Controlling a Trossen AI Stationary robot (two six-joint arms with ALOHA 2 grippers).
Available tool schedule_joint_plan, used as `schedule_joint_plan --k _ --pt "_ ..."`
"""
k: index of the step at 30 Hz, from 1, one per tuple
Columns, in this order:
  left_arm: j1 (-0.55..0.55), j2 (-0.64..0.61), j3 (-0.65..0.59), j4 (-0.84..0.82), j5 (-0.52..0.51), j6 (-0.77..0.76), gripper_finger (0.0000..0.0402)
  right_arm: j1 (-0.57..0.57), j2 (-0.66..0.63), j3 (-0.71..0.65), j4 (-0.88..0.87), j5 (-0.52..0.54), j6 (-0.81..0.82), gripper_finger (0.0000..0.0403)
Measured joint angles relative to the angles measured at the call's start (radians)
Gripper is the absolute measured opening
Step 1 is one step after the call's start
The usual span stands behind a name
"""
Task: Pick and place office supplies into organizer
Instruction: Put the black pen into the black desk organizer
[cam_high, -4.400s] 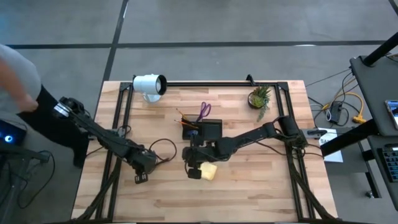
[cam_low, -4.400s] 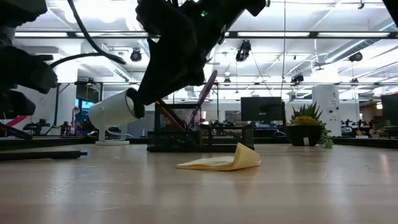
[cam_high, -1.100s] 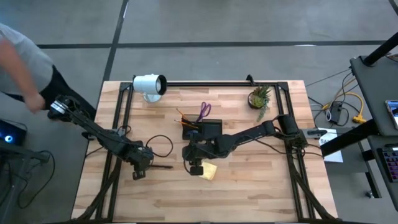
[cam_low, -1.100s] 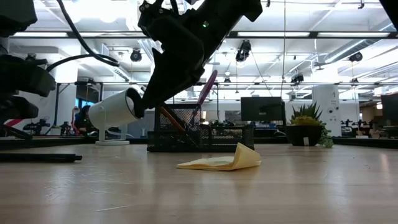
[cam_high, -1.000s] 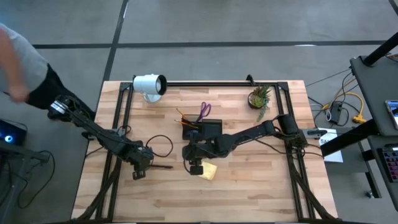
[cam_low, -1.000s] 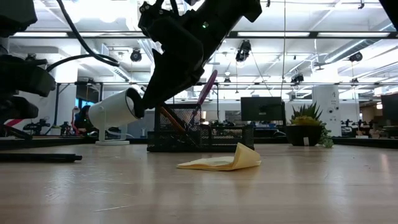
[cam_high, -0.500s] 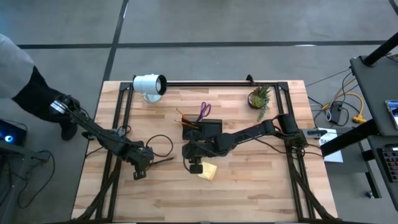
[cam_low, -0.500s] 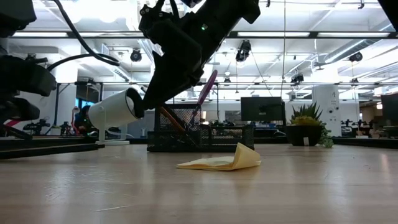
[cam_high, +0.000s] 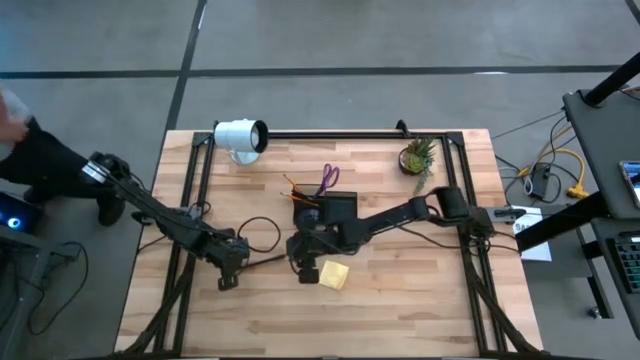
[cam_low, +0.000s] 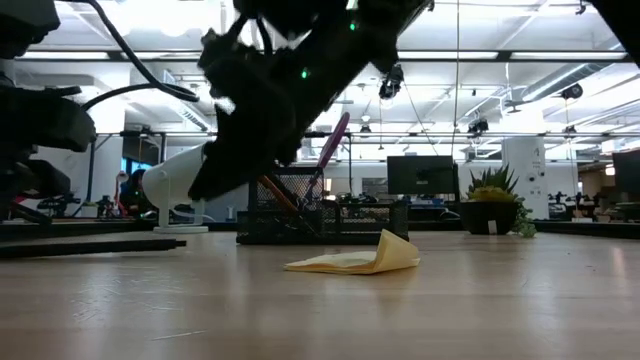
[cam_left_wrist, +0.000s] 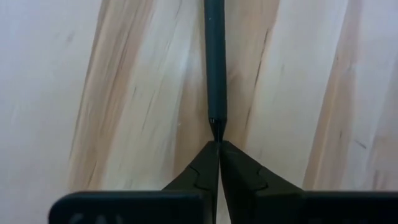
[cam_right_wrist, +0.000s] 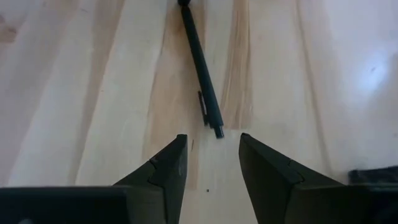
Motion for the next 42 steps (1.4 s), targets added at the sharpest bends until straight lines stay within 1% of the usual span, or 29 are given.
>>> schedule_joint_plan --k 9,12,18,23,32,42 --pt "0.0 0.003 0.0 0.04 -0.027 0.0 0.0001 -0.002 0.059 0.001 0.022 -0.005 0.016 0.0151" --pt "0.0 0.007 -0.001 0.059 -0.039 0.0 0.0001 -0.002 0.066 0.001 0.028 -0.005 0.015 0.015" --pt "0.003 0.046 -0.001 0.095 -0.062 0.008 0.0001 -0.003 0.093 0.001 0.095 -0.005 0.003 0.0148" --pt "0.004 0.079 0.009 0.128 -0.069 0.013 0.0 -0.006 0.101 0.001 0.091 -0.003 0.007 0.0142" --pt "0.005 -0.033 0.026 0.104 -0.072 0.019 0.0 -0.007 0.1 0.001 0.088 -0.002 0.002 0.0149" --pt "0.008 -0.036 0.028 0.116 -0.063 0.019 0.0 -0.023 0.098 0.001 0.071 -0.001 -0.001 0.0147"
